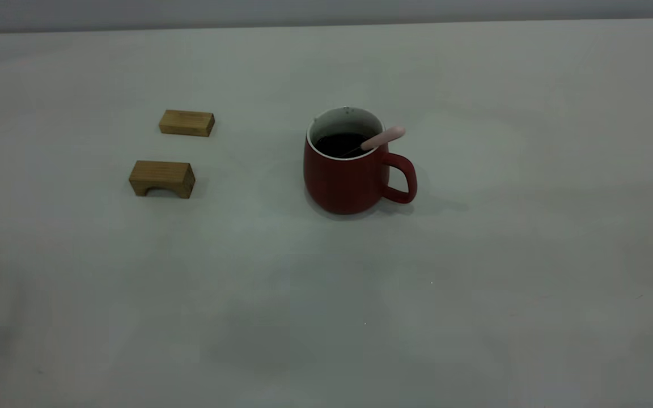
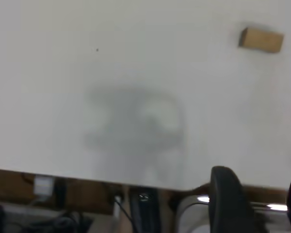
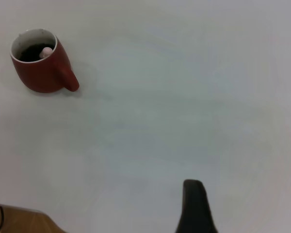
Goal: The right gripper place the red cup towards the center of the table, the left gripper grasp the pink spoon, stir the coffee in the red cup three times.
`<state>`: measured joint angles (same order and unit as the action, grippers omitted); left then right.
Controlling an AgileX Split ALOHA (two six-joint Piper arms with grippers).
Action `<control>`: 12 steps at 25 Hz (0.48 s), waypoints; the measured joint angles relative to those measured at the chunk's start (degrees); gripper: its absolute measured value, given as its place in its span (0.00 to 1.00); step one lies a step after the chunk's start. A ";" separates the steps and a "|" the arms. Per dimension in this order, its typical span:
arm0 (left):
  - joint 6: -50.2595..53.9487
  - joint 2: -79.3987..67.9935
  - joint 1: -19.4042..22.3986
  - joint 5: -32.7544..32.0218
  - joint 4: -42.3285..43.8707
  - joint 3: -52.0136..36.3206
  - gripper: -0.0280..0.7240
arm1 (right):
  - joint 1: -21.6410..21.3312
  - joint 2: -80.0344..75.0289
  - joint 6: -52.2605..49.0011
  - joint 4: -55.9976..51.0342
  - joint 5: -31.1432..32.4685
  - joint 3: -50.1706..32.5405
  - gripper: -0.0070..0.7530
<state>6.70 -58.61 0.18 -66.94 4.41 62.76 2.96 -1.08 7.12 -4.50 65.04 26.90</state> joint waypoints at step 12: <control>-6.70 41.46 -0.39 0.28 -3.07 -24.69 0.52 | 0.00 0.00 0.00 0.00 0.00 0.00 0.78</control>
<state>0.00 -17.15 -0.21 -66.65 1.34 38.07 2.96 -1.08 7.12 -4.50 65.04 26.90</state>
